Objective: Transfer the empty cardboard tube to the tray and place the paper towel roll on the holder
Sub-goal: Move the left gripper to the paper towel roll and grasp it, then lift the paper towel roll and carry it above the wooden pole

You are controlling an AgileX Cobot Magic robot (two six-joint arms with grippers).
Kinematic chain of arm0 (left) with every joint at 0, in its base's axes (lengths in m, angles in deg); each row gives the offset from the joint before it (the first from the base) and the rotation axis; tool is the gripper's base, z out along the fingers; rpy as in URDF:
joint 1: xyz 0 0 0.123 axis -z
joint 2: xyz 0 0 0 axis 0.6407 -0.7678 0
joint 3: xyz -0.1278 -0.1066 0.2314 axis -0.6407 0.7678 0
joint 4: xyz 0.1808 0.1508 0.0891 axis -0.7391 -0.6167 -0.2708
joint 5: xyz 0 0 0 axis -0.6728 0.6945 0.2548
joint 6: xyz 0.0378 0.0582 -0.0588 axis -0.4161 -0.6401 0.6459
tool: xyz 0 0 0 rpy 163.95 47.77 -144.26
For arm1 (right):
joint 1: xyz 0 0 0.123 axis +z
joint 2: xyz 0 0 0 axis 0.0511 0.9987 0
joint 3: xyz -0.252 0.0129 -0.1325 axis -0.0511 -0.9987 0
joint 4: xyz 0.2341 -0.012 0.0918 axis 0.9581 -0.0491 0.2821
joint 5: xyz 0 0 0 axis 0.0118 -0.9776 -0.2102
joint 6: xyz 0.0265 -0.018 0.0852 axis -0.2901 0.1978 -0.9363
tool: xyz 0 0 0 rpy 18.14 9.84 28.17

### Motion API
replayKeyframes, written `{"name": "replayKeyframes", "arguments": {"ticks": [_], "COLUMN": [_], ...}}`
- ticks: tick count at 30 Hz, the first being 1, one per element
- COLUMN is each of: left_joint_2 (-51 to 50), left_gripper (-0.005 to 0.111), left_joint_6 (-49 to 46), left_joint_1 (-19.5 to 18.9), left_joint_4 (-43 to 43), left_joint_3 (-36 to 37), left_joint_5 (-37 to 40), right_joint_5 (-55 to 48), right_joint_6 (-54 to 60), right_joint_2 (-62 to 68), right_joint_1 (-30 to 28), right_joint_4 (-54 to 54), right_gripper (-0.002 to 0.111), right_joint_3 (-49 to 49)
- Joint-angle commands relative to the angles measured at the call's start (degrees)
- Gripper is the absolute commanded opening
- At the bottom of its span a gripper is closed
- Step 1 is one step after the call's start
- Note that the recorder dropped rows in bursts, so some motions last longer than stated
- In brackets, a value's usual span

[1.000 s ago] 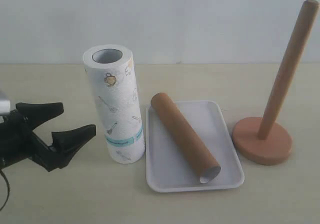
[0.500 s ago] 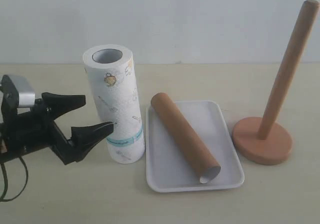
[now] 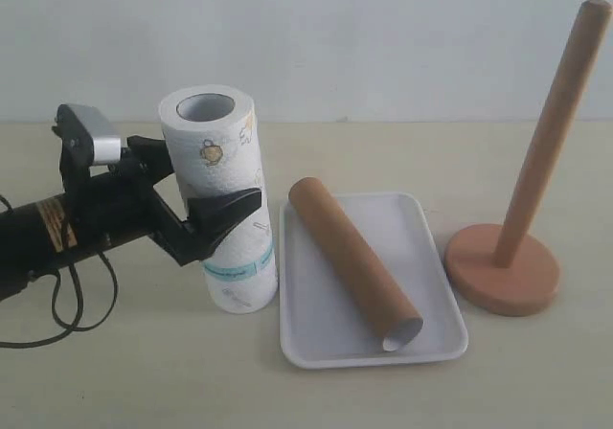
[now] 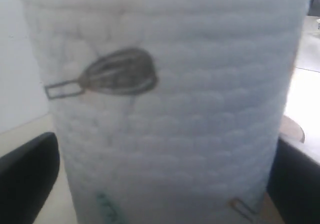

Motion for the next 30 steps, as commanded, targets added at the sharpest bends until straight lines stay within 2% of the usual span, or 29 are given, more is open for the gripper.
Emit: {"name": "replayKeyframes", "arguments": {"ticks": [1, 3, 8, 12, 17, 20, 23, 24, 26, 30], "left_joint_2": [-1.1, -1.1, -1.1, 1.0, 16.4, 24.6, 32.8, 33.8, 36.0, 35.2], "left_gripper": [0.093, 0.074, 0.005, 0.004, 0.004, 0.004, 0.004, 0.004, 0.004, 0.004], "left_joint_6": [0.0, 0.0, -0.2, 0.0, 9.9, 16.0, 19.9, 20.7, 20.9, 20.9], "left_joint_1": [0.4, 0.4, 0.3, 0.3, 0.3, 0.3, 2.2, 3.1, 9.4, 18.4], "left_joint_4": [1.4, 1.0, 0.7, 0.0, -5.5, -5.9, -5.6, -5.6, -5.6, -4.0], "left_joint_3": [-0.8, -0.8, -0.8, -0.9, -0.9, -0.9, -2.1, -2.7, -6.5, -14.6], "left_joint_5": [-0.6, -0.6, -0.6, -0.6, -0.6, 0.9, 1.5, 2.3, 8.3, 16.1], "right_joint_5": [0.2, 0.2, 0.2, 0.2, 0.2, 0.2, 0.2, 0.2, 0.2, 0.2], "right_joint_6": [-0.1, -0.1, -0.1, -0.1, -0.1, -0.1, -0.1, -0.1, -0.1, -0.1], "right_joint_2": [-0.2, -0.2, -0.2, -0.2, -0.2, -0.2, -0.2, -0.2, -0.2, -0.2], "right_joint_1": [-0.2, -0.2, -0.2, -0.2, -0.2, -0.2, -0.2, -0.2, -0.2, -0.2], "right_joint_4": [-0.4, -0.4, -0.4, -0.4, -0.4, -0.4, -0.4, -0.4, -0.4, -0.4], "right_gripper": [0.001, 0.001, 0.001, 0.001, 0.001, 0.001, 0.001, 0.001, 0.001, 0.001], "right_joint_3": [0.0, 0.0, 0.0, 0.0, 0.0, 0.0, 0.0, 0.0, 0.0, 0.0]}}
